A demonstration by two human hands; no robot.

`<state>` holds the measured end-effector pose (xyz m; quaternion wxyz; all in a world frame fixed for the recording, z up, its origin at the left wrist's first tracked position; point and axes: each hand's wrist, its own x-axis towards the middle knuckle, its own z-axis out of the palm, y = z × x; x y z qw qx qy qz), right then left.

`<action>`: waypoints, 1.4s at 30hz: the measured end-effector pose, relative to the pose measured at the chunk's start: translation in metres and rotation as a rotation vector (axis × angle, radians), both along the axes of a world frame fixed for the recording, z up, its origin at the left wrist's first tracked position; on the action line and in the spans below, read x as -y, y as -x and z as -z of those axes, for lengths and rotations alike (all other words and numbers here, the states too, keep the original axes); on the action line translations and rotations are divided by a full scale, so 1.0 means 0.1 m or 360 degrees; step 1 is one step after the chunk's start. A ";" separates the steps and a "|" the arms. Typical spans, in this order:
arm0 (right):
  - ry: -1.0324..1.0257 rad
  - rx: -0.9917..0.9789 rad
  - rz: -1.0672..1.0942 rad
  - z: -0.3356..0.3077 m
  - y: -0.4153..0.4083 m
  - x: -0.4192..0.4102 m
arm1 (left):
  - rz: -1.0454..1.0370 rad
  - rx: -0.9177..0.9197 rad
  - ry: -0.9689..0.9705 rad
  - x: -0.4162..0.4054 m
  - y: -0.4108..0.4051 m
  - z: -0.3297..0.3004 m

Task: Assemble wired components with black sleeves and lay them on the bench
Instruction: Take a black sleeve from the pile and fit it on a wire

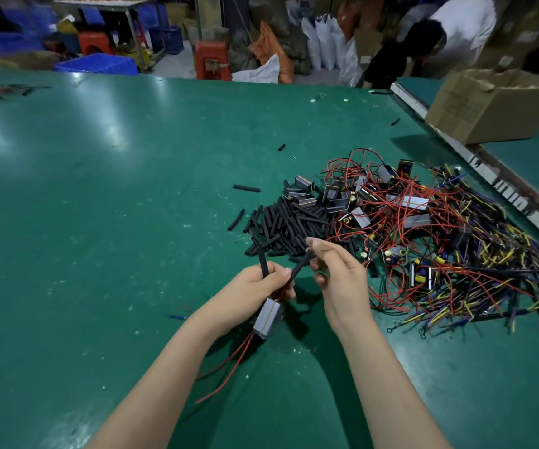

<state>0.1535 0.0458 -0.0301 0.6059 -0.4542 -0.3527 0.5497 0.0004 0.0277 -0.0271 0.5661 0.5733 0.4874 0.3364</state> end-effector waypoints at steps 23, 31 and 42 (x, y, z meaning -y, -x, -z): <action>0.0222 -0.0225 -0.0095 -0.06 -0.18 -0.04 | 0.0145 0.0599 0.0460 -0.06 -0.28 -0.06; 0.0206 -0.0529 0.0182 -0.03 -0.14 -0.02 | 0.0210 0.0572 0.0375 -0.06 -0.36 -0.09; -0.0051 0.0251 -0.0189 -0.03 -0.19 0.00 | 0.0204 0.0633 0.0537 -0.05 -0.23 -0.08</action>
